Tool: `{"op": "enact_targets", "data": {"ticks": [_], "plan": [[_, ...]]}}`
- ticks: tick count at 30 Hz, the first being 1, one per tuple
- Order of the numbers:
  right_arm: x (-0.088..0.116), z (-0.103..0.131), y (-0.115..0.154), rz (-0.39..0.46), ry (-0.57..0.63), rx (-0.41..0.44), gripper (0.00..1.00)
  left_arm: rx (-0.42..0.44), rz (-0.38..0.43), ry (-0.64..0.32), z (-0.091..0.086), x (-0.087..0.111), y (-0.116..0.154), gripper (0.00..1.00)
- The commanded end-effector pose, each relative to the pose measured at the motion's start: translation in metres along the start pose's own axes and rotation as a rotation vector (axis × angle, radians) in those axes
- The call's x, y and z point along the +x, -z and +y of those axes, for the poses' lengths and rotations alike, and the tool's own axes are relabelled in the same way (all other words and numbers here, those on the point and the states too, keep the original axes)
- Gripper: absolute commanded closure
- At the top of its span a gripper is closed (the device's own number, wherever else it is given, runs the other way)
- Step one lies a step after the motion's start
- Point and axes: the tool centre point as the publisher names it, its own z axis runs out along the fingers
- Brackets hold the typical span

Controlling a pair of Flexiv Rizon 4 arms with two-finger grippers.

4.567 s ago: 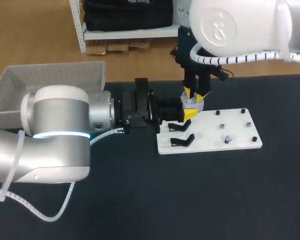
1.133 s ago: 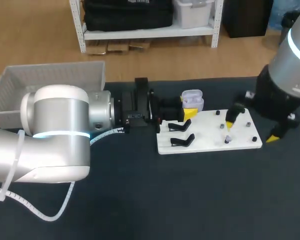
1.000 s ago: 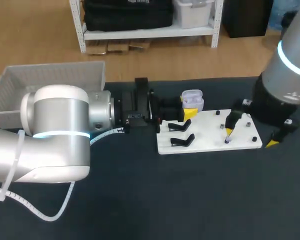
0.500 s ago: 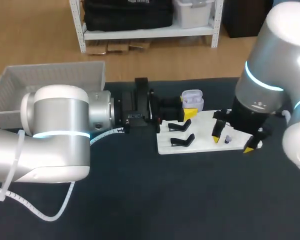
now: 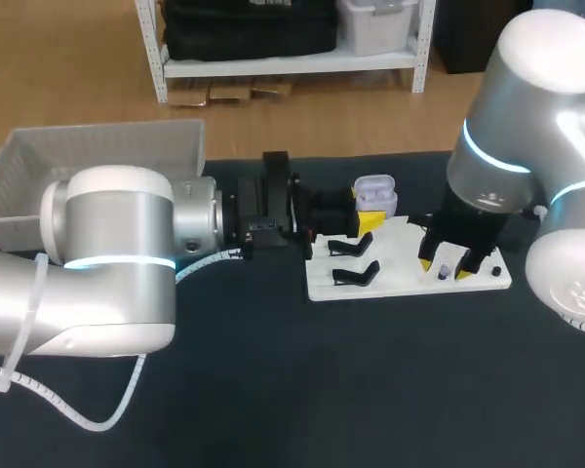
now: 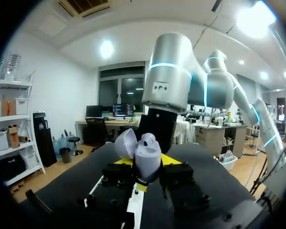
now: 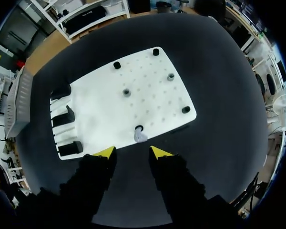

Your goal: Pick up each earbud case from the left stands, insert the matching earbuds, close the lid, and place the case in the box.

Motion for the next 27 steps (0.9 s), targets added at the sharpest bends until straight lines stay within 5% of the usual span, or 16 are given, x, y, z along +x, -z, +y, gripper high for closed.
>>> {"op": "enact_targets", "data": {"ticks": [1,27], "plan": [[0.002,-0.008,-0.008,-0.057,0.017,-0.02,0.55,-0.011,-0.007,-0.004,-0.002,0.002,-0.001,1.0],[-0.007,-0.009,-0.029,-0.048,0.036,0.004,0.63,-0.011,-0.007,-0.004,-0.002,0.002,-0.001,1.0]]}}
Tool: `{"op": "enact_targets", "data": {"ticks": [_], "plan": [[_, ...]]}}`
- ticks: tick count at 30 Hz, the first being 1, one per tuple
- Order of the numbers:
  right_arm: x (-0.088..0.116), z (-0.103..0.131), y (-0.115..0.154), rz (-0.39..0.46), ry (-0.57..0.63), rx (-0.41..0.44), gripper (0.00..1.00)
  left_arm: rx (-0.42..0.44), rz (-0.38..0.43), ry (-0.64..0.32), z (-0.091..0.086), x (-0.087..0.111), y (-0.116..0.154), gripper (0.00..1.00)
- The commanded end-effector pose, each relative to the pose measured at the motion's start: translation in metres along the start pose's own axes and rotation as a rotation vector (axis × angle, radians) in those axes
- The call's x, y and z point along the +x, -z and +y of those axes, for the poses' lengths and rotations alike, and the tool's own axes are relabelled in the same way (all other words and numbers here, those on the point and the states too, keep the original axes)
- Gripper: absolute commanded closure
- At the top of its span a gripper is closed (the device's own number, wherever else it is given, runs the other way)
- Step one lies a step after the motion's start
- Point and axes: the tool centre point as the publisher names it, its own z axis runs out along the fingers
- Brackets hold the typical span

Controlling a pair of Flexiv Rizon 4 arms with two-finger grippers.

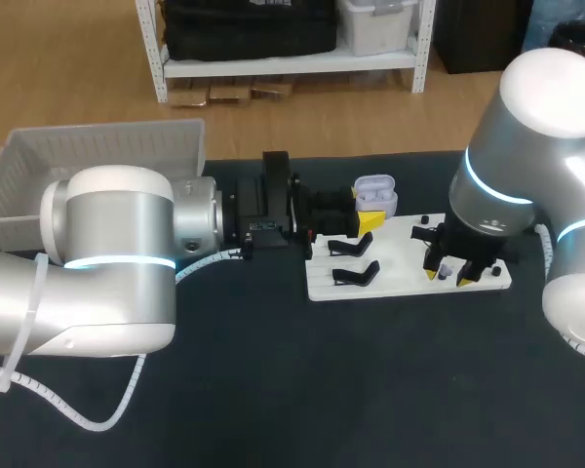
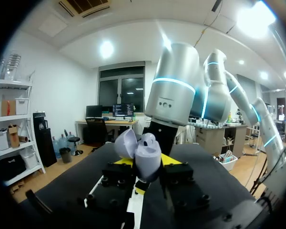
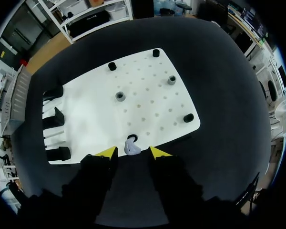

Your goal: Pick up each earbud case from the left stands, insert the matching earbuds, close the lid, and place the case in the box.

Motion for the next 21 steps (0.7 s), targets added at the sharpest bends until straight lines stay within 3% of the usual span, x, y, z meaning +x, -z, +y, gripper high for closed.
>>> {"op": "enact_targets", "data": {"ticks": [1,21], "plan": [[-0.0029,0.0022,-0.0033,0.011,-0.002,0.003,0.64,-0.011,-0.007,-0.004,-0.0021,0.0015,-0.0007,1.0],[-0.0038,0.0003,-0.007,0.03,0.007,0.008,0.76,-0.011,-0.007,-0.004,-0.0021,0.0015,-0.0007,1.0]]}}
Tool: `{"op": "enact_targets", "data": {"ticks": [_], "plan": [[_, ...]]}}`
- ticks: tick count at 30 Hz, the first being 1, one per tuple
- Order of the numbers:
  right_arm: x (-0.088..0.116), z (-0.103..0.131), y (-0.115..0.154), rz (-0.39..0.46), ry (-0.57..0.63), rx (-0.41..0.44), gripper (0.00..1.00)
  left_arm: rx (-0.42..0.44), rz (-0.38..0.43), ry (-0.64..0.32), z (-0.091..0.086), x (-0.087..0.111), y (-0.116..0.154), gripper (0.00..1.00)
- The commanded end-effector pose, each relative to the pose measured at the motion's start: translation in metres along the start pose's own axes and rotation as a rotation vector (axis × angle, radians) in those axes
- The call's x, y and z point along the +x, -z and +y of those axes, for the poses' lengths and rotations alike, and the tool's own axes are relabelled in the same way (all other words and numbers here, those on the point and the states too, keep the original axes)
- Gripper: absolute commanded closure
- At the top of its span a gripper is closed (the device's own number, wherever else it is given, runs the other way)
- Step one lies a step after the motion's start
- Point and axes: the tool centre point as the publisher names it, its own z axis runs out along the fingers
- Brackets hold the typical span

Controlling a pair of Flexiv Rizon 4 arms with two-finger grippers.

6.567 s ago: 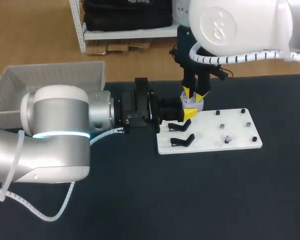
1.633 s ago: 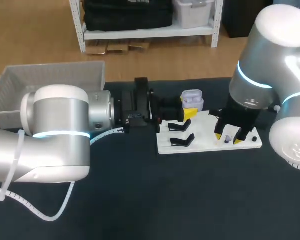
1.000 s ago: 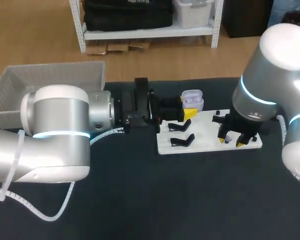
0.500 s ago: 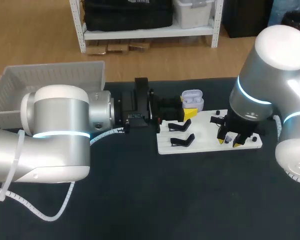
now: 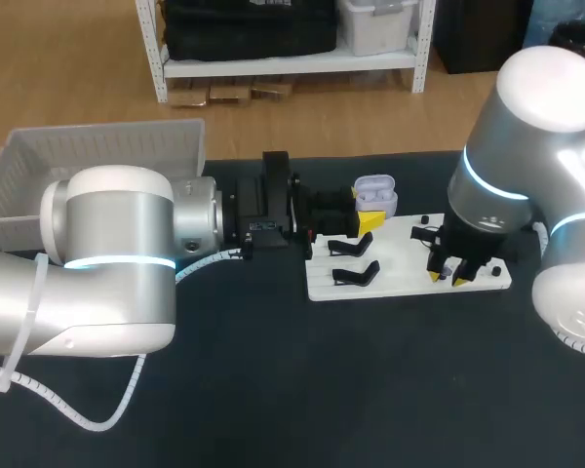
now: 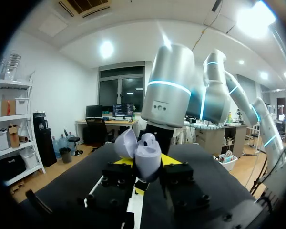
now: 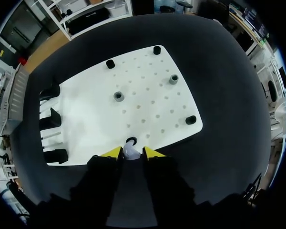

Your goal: Pick up each earbud case from the left stands, insert the matching earbuds, close the lid, and place the case in the box.

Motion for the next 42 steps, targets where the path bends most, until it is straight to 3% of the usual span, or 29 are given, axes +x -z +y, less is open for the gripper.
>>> {"op": "enact_targets", "data": {"ticks": [1,9,16,25,28,35,42], "plan": [[-0.002,0.001,-0.002,0.006,-0.001,0.002,0.77,-0.011,-0.007,-0.004,-0.002,0.002,-0.001,1.0],[-0.002,0.001,-0.003,0.014,-0.005,0.002,0.78,-0.011,-0.007,-0.004,-0.002,0.002,-0.001,1.0],[-0.003,0.0,-0.002,0.015,-0.007,0.005,0.7,-0.011,-0.007,-0.004,-0.002,0.002,-0.001,1.0],[-0.005,0.001,-0.003,0.019,-0.003,0.007,0.78,-0.011,-0.007,-0.004,-0.002,0.002,-0.001,1.0],[-0.005,0.002,-0.004,0.018,-0.001,0.011,1.0,-0.011,-0.007,-0.004,-0.002,0.002,-0.001,1.0],[-0.005,0.003,0.001,0.014,0.005,0.033,1.0,-0.011,-0.007,-0.004,-0.002,0.002,-0.001,1.0],[-0.007,0.001,0.023,0.045,-0.027,0.041,1.0,-0.011,-0.007,-0.004,-0.002,0.002,-0.001,1.0]]}}
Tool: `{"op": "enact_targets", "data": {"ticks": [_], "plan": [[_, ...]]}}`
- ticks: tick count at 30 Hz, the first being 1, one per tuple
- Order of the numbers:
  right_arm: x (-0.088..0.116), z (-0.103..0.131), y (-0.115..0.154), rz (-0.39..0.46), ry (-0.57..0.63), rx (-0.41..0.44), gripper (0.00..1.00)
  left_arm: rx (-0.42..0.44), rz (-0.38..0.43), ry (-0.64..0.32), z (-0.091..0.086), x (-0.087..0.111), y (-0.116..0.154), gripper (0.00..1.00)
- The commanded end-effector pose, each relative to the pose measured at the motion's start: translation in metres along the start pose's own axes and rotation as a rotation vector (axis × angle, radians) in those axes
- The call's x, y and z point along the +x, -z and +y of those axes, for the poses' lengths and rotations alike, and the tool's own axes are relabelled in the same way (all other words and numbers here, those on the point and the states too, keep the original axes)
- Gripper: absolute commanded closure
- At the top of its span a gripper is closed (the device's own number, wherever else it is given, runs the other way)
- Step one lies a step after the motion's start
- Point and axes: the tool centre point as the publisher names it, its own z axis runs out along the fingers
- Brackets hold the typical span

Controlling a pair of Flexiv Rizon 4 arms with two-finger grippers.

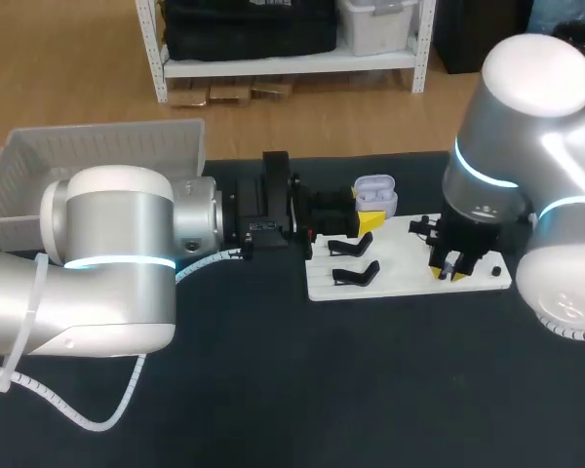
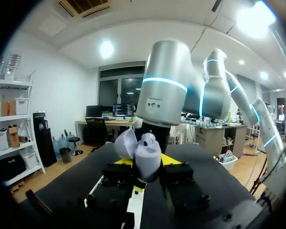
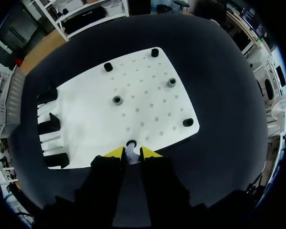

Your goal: Pick up each earbud case from the left stands, insert the matching earbuds, close the lid, and place the case in the box.

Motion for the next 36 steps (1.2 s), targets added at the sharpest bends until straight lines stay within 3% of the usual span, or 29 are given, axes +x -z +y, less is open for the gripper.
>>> {"op": "enact_targets", "data": {"ticks": [1,10,18,29,36], "plan": [[-0.001,-0.001,0.02,0.033,-0.006,0.0,1.0,-0.011,-0.007,-0.004,-0.002,0.002,-0.001,1.0],[0.005,-0.008,0.066,0.139,0.096,0.01,1.0,-0.011,-0.007,-0.004,-0.002,0.002,-0.001,1.0],[0.022,-0.011,0.122,0.21,0.209,-0.008,1.0,-0.011,-0.007,-0.004,-0.002,0.002,-0.001,1.0],[0.055,0.019,0.189,0.169,0.415,-0.034,1.0,-0.011,-0.007,-0.004,-0.002,0.002,-0.001,1.0],[0.066,0.042,0.221,0.175,0.527,-0.069,1.0,-0.011,-0.007,-0.004,-0.002,0.002,-0.001,1.0]]}}
